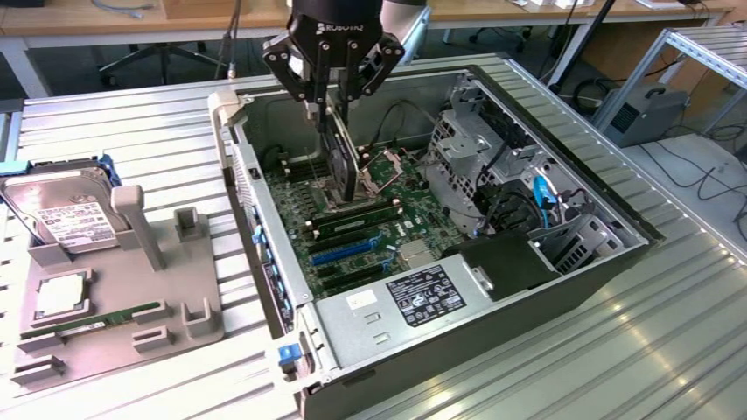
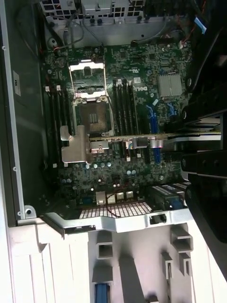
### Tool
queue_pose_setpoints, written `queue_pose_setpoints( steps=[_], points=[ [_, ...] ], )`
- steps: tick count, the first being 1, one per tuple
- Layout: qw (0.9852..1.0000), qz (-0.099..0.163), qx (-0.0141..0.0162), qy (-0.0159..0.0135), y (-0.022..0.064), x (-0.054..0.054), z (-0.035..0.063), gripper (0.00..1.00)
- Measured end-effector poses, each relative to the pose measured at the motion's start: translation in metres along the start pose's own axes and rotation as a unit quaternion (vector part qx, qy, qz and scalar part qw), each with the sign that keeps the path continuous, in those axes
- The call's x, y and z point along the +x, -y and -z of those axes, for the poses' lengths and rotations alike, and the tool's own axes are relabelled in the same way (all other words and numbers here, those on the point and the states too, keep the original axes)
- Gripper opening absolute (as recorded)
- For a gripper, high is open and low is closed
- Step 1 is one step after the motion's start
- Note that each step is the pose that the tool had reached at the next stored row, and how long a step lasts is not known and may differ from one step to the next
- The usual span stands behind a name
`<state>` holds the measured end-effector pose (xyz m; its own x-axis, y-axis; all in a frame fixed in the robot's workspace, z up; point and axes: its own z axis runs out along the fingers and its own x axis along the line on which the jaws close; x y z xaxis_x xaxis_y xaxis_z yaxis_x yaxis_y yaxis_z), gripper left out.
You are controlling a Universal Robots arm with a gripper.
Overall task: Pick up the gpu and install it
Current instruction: 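Pick up the gpu and move the gpu toward the slot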
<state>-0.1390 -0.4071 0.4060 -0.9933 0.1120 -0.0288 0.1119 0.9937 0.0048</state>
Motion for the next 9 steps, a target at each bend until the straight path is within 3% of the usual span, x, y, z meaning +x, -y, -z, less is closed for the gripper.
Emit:
queue_pose_setpoints(
  steps=[9],
  points=[
    [1.0,0.0,0.0004,0.0001,-0.0013,-0.012,-0.0053,0.27]
  ],
)
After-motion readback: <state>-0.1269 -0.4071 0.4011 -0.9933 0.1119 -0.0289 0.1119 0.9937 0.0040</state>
